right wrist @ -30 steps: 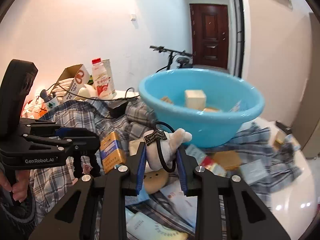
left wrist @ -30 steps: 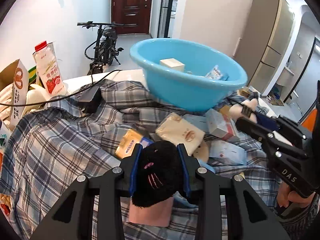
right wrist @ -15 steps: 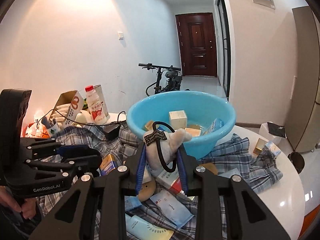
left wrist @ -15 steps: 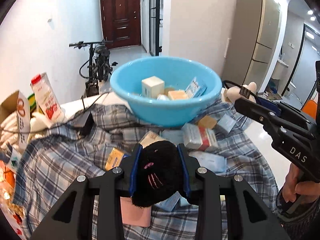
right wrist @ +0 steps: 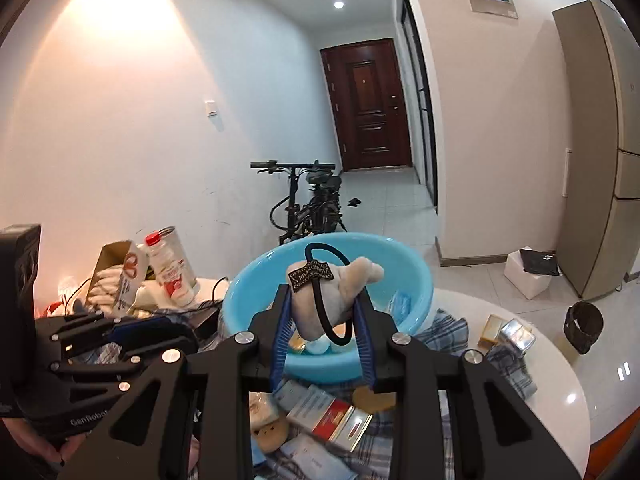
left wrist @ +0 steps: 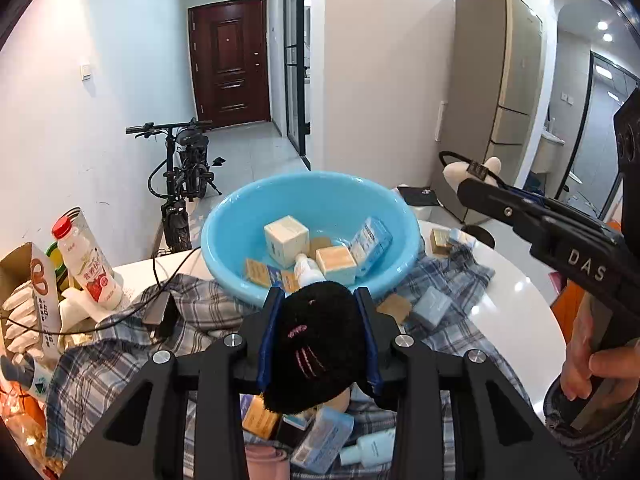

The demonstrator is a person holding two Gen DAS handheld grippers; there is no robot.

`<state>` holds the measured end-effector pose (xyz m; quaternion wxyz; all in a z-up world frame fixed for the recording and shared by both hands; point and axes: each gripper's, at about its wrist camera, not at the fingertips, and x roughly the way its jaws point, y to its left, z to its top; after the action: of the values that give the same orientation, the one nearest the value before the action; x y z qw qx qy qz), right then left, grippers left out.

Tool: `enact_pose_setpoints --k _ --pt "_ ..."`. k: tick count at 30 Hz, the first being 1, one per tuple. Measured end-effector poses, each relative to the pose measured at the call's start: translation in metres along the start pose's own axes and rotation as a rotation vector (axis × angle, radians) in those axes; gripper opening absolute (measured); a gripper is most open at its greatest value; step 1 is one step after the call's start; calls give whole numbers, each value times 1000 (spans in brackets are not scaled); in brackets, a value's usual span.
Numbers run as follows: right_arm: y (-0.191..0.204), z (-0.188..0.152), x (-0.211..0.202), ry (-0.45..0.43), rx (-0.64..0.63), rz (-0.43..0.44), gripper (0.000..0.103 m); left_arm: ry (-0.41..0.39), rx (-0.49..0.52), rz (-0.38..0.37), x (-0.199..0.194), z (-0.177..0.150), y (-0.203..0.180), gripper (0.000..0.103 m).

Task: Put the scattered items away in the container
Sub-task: 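Carry both held items up and over the light-blue basin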

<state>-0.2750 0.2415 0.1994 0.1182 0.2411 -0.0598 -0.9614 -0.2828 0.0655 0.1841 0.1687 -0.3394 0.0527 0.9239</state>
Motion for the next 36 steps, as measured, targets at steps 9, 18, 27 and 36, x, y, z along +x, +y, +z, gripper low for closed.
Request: enact_pose_setpoints --k 9,18,27,36 --pt "9 31 32 26 29 55 28 -8 6 11 21 24 5 36" --pt "-9 11 84 106 59 -55 28 36 -27 17 72 50 25 36" --pt "-39 1 113 169 74 -125 28 120 -65 20 131 46 38 36" --pt "-48 -1 115 191 108 -71 29 145 -59 -1 146 41 33 36"
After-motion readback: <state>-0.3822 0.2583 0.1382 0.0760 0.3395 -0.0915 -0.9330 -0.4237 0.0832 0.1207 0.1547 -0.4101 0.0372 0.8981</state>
